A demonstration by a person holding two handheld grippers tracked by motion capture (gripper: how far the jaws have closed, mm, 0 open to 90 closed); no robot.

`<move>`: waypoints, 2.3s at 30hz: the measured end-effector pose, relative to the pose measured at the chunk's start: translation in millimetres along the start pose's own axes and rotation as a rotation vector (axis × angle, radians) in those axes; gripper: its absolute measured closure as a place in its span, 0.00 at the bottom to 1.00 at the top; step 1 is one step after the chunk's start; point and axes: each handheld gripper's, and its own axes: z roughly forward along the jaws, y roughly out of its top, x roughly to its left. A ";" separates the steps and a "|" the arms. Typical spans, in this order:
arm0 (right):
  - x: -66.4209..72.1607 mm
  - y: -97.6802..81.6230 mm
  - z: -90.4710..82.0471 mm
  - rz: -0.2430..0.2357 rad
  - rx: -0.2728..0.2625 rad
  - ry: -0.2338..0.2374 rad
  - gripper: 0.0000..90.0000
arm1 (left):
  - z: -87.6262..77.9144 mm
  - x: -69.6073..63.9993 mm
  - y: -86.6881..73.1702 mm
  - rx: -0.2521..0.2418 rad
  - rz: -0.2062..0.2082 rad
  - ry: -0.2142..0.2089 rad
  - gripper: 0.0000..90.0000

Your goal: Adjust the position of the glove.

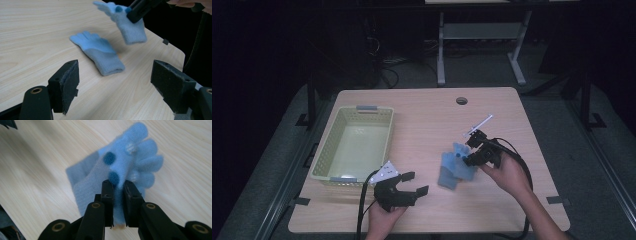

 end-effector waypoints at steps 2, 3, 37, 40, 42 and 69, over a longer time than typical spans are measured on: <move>4.0 3.6 3.3 -0.006 -0.003 0.009 0.89 | -0.8 0.3 0.2 0.001 -0.002 0.001 0.25; 5.8 5.2 5.5 -0.008 -0.003 0.013 0.89 | -1.0 0.4 0.2 0.001 -0.004 0.001 0.25; 20.5 8.4 53.7 0.058 0.023 -0.002 0.86 | -0.6 1.0 -0.6 0.009 0.002 0.000 0.25; 22.6 8.8 55.8 0.045 0.024 -0.021 0.84 | 0.1 0.6 -1.1 0.010 0.001 0.000 0.25; 23.6 8.7 57.8 0.046 0.026 -0.039 0.81 | 0.1 0.4 -1.1 0.007 0.000 0.000 0.25; 13.0 -2.9 62.1 0.108 -0.075 0.031 0.66 | 8.2 -1.8 -1.4 0.035 -0.019 -0.016 0.26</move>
